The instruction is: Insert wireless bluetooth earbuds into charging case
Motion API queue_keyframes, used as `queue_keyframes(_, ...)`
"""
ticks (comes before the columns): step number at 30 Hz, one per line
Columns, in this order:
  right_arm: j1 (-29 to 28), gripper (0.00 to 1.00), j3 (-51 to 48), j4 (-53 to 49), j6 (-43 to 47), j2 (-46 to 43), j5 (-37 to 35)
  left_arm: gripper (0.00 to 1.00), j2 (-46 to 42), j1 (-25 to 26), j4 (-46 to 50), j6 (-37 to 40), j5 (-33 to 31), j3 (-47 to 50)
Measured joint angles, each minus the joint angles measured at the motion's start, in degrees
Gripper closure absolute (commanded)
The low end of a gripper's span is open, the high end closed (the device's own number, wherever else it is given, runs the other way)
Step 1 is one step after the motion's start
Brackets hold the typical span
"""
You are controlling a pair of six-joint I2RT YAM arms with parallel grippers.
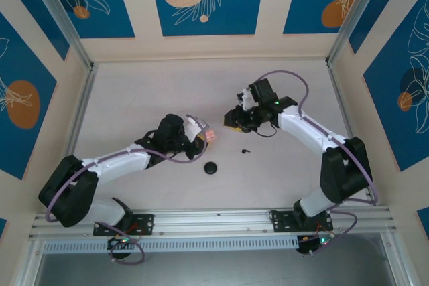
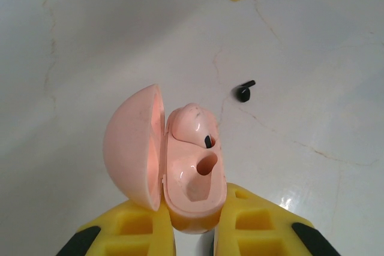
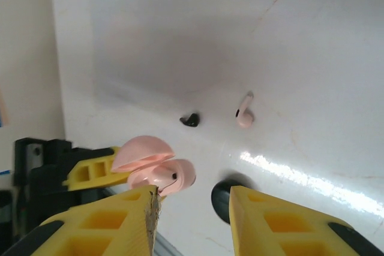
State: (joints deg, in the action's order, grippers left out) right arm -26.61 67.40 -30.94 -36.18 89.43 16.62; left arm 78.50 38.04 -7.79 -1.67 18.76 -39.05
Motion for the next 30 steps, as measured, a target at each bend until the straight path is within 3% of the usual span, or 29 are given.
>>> queue_keyframes(12,-7.8,0.61,12.2,-9.3,4.4,15.0,-9.4,0.91,-7.4,-4.9,5.4,-4.5,-5.8,3.2)
queue_keyframes(30,-8.7,0.63,22.8,-6.2,10.0,32.7,-0.5,0.91,-9.6,-8.0,7.5,-6.2,-7.1,6.0)
